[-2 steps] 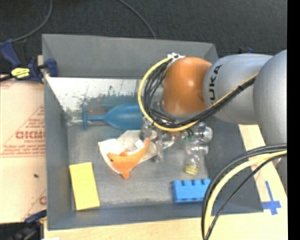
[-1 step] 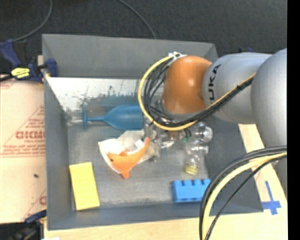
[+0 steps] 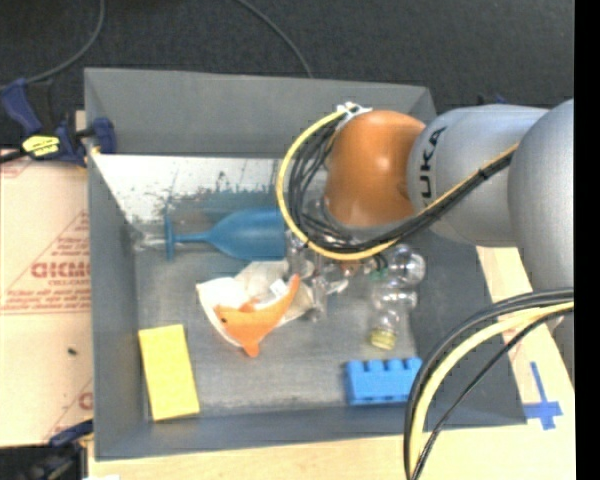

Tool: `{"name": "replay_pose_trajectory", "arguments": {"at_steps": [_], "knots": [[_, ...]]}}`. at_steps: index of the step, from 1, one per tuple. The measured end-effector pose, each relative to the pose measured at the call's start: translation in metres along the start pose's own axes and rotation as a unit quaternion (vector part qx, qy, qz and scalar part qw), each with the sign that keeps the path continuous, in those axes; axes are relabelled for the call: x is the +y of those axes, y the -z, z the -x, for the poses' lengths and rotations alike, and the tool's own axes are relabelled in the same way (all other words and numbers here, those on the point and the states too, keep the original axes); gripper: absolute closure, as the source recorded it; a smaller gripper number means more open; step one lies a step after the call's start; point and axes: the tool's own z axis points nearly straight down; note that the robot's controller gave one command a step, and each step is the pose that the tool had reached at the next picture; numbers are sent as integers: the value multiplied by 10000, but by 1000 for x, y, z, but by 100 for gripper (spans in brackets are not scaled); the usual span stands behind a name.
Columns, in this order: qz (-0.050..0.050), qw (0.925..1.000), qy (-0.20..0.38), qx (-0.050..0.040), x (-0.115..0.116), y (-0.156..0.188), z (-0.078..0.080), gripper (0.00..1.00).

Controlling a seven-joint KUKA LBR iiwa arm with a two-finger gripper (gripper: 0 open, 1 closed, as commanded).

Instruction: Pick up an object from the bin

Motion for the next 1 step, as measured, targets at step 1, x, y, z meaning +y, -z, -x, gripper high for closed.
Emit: {"name": "replay_pose_trajectory", "arguments": {"at_steps": [1], "knots": [[-28,9999,14,-112,2,-3,-3,100]]}}
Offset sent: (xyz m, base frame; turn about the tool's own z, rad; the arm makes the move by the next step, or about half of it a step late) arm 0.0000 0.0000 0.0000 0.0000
